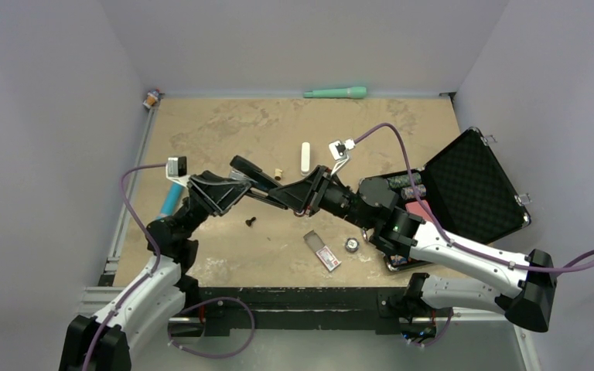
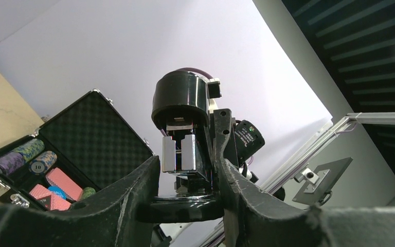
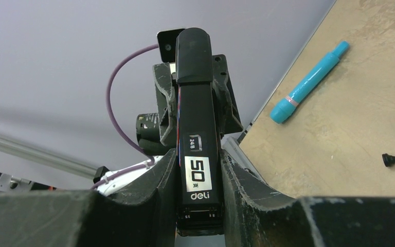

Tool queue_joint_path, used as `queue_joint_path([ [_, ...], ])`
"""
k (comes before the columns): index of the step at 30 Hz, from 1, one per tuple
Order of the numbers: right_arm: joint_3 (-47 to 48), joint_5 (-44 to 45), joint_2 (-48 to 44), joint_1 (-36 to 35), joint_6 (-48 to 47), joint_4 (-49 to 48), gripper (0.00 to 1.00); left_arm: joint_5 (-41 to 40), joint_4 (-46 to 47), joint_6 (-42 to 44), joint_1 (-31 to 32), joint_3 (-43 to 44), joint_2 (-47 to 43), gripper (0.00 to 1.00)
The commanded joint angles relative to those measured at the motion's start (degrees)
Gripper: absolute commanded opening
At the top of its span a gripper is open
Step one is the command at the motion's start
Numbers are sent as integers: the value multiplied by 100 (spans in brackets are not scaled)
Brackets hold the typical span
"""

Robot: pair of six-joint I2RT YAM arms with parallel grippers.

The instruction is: Unload the staples from the stapler

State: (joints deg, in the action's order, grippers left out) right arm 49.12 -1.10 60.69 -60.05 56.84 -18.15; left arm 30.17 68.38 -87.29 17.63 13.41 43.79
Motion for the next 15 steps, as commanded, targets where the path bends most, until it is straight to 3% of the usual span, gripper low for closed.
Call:
queue_joint_path([
  [1, -52, 28, -194, -49, 56, -371, 30, 163, -78, 431, -23, 153, -297, 0],
  [3, -85, 98, -233, -47, 42, -151, 59, 341, -542, 587, -23, 233, -471, 0],
  [6, -112, 342, -316, -50, -20, 227, 77, 566, -1488, 939, -23, 332, -860, 0],
  [15, -437, 576, -618, -46, -68, 597, 81, 836, -5393, 2844, -31, 1096, -2096, 0],
])
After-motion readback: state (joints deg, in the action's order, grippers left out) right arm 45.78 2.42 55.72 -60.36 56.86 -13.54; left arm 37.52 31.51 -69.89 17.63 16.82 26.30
